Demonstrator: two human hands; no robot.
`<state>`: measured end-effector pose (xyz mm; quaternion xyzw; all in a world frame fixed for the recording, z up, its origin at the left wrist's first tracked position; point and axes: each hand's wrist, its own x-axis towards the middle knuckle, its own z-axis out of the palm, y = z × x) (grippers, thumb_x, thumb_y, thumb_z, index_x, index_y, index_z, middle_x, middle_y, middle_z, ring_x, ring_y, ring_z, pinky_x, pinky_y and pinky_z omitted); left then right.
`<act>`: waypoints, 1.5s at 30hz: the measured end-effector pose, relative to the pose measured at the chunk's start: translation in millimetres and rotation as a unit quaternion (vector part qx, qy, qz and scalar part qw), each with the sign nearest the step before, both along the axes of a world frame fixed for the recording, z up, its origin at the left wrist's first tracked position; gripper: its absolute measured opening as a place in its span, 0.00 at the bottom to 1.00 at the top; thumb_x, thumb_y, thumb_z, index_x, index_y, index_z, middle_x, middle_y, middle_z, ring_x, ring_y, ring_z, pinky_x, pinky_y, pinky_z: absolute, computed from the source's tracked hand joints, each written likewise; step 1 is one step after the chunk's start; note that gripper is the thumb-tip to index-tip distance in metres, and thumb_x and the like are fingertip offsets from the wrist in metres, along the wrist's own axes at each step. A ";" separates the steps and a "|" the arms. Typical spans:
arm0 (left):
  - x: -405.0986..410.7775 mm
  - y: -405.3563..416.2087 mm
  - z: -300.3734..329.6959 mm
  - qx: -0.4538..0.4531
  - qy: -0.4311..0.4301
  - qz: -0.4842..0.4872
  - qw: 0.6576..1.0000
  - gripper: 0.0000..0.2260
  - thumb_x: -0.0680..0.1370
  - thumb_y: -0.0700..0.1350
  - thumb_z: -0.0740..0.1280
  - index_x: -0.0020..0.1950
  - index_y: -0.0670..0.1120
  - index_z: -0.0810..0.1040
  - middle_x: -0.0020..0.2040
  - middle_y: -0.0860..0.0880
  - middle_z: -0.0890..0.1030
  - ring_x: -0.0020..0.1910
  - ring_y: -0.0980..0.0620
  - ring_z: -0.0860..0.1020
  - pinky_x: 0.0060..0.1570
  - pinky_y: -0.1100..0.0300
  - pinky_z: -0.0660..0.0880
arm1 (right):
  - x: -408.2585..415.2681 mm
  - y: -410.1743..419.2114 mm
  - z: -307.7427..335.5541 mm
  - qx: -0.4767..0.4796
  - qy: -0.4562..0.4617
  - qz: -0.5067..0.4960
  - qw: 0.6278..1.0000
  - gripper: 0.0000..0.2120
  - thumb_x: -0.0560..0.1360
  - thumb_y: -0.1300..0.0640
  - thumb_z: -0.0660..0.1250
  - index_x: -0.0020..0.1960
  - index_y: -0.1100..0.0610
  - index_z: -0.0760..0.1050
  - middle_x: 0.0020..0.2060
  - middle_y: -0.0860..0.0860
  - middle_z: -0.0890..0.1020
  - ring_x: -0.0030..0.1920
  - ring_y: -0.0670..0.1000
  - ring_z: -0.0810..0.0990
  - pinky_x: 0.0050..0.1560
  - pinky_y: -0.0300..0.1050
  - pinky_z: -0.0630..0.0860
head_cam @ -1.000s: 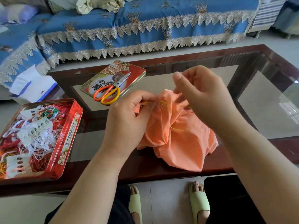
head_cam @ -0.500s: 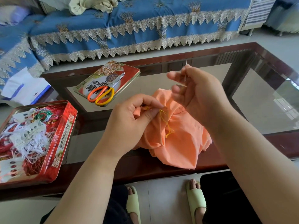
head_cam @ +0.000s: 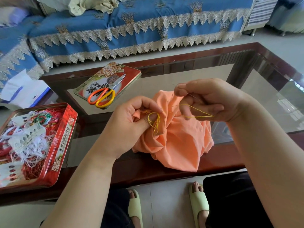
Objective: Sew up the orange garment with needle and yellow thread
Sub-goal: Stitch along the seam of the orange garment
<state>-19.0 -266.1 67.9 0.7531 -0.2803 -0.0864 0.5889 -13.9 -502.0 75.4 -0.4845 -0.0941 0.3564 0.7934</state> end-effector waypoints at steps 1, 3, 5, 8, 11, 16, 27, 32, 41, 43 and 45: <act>0.0 -0.5 -0.1 0.000 0.006 -0.001 1.000 0.08 0.75 0.40 0.69 0.46 0.54 0.80 0.42 0.56 0.84 0.45 0.56 0.82 0.46 0.63 0.78 | 0.4 -1.8 0.8 0.049 0.022 0.022 0.998 0.09 0.81 0.57 0.50 0.44 0.57 0.64 0.35 0.60 0.84 0.14 0.41 0.64 0.16 0.28 0.59; 0.0 -0.6 0.0 -0.001 0.013 -0.001 1.000 0.05 0.75 0.44 0.71 0.46 0.55 0.81 0.42 0.56 0.84 0.46 0.55 0.82 0.46 0.63 0.78 | 1.5 -5.2 0.9 0.051 0.036 0.017 0.998 0.10 0.82 0.58 0.52 0.43 0.58 0.66 0.38 0.63 0.83 0.14 0.43 0.63 0.16 0.29 0.58; 1.5 0.5 -1.1 -0.003 0.015 0.000 1.000 0.07 0.74 0.44 0.70 0.45 0.57 0.81 0.43 0.55 0.84 0.47 0.53 0.82 0.47 0.61 0.78 | 0.7 -8.2 -1.4 -0.129 -0.032 -0.035 0.991 0.13 0.82 0.59 0.52 0.40 0.57 0.67 0.38 0.65 0.81 0.14 0.42 0.61 0.17 0.29 0.56; 3.8 3.5 -1.8 -0.013 0.023 0.001 1.000 0.08 0.74 0.44 0.68 0.46 0.58 0.82 0.44 0.54 0.84 0.48 0.52 0.82 0.48 0.60 0.78 | -2.7 -6.0 -4.5 -0.188 -0.065 -0.020 0.980 0.15 0.81 0.59 0.54 0.38 0.57 0.70 0.30 0.61 0.77 0.14 0.42 0.59 0.18 0.29 0.57; 3.6 3.0 -1.1 -0.017 0.029 -0.010 0.999 0.08 0.74 0.43 0.68 0.46 0.56 0.82 0.44 0.53 0.84 0.47 0.52 0.82 0.47 0.60 0.78 | 0.8 -13.9 -4.5 0.024 -0.024 0.058 0.998 0.10 0.81 0.56 0.54 0.43 0.57 0.68 0.23 0.54 0.77 0.14 0.43 0.59 0.17 0.29 0.57; 4.4 5.5 -1.5 -0.031 0.049 -0.036 0.998 0.06 0.74 0.42 0.70 0.45 0.54 0.83 0.44 0.46 0.84 0.48 0.46 0.82 0.50 0.54 0.78 | 8.9 -15.2 -5.1 0.080 -0.003 -0.139 0.987 0.08 0.78 0.57 0.54 0.41 0.53 0.67 0.19 0.44 0.61 0.16 0.43 0.54 0.15 0.30 0.56; 1.0 2.6 3.6 -0.048 0.085 -0.077 0.992 0.06 0.73 0.46 0.71 0.49 0.54 0.79 0.45 0.45 0.84 0.48 0.47 0.83 0.48 0.58 0.78 | 28.2 -21.7 -24.3 0.238 0.055 -0.431 0.869 0.12 0.79 0.62 0.52 0.38 0.56 0.66 0.30 0.47 0.73 0.19 0.43 0.58 0.20 0.33 0.55; 1.4 3.7 4.4 -0.036 0.091 -0.080 0.992 0.08 0.74 0.45 0.71 0.50 0.54 0.77 0.46 0.44 0.84 0.49 0.47 0.83 0.48 0.59 0.77 | 25.8 -26.2 -21.1 0.243 0.039 -0.468 0.849 0.05 0.69 0.64 0.58 0.36 0.56 0.66 0.35 0.49 0.80 0.19 0.42 0.58 0.20 0.33 0.55; -0.8 5.2 8.6 -0.015 0.103 -0.077 0.992 0.10 0.71 0.44 0.70 0.52 0.47 0.77 0.42 0.51 0.85 0.46 0.53 0.84 0.45 0.65 0.77 | 24.7 -28.6 -24.4 0.227 0.051 -0.496 0.836 0.09 0.71 0.66 0.56 0.35 0.55 0.65 0.36 0.51 0.80 0.20 0.43 0.58 0.22 0.33 0.55; -1.5 5.6 9.9 -0.020 0.107 -0.074 0.991 0.08 0.71 0.43 0.69 0.49 0.46 0.78 0.41 0.52 0.85 0.45 0.55 0.83 0.45 0.66 0.77 | 25.9 -28.4 -26.2 0.219 0.063 -0.497 0.837 0.12 0.76 0.65 0.53 0.36 0.55 0.65 0.36 0.51 0.80 0.20 0.43 0.58 0.21 0.33 0.56; -0.8 7.2 10.2 -0.005 0.106 -0.074 0.992 0.06 0.71 0.43 0.69 0.47 0.46 0.80 0.41 0.51 0.85 0.45 0.54 0.83 0.45 0.66 0.77 | 26.7 -28.3 -27.0 0.211 0.072 -0.507 0.832 0.13 0.79 0.64 0.51 0.37 0.55 0.64 0.37 0.52 0.81 0.20 0.43 0.59 0.21 0.34 0.57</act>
